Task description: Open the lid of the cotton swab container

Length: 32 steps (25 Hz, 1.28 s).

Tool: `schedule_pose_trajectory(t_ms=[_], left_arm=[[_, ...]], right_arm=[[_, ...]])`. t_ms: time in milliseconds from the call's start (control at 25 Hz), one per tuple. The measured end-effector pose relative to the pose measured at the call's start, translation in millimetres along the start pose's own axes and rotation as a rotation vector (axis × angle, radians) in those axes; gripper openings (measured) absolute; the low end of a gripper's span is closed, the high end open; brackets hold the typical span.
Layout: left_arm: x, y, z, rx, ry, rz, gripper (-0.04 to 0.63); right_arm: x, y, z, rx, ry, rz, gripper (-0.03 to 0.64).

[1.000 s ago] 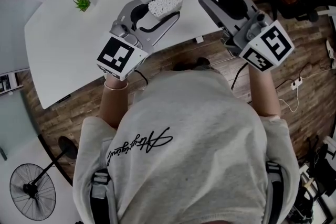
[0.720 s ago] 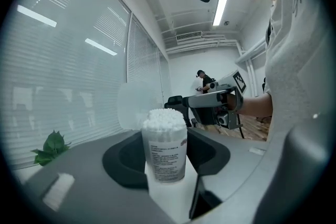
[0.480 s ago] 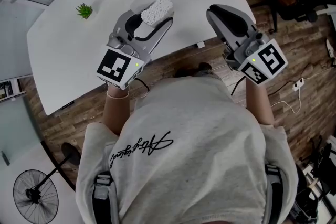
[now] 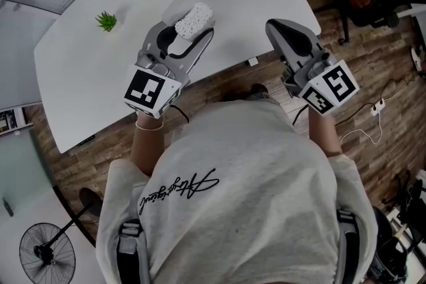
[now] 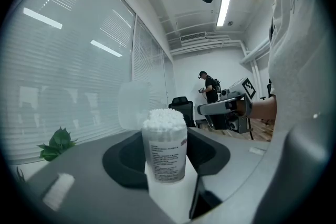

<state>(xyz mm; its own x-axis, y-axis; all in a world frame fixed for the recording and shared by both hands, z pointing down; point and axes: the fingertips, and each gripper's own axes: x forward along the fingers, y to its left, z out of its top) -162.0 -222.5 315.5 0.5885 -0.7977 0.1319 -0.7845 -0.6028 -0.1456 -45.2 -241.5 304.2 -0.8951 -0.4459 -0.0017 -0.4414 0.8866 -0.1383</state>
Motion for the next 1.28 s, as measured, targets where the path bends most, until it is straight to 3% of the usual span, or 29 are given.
schedule_pose_trajectory(t_ms=[240,520,1280], left_arm=[[1,-1,-1,-0.006,-0.003,-0.008,0.198],[3,-2,-3,0.01,0.005,-0.006,0.198],[6,-13,0,0.017,-0.001,-0.03,0.198]], right_arm=[[-3,-1,-3,0.01,-0.001,-0.009,0.002],[-1,0,-9,-0.055,0.037,-0.032,0.002],[-7,4,-12,-0.04,0.019,-0.038,0.0]])
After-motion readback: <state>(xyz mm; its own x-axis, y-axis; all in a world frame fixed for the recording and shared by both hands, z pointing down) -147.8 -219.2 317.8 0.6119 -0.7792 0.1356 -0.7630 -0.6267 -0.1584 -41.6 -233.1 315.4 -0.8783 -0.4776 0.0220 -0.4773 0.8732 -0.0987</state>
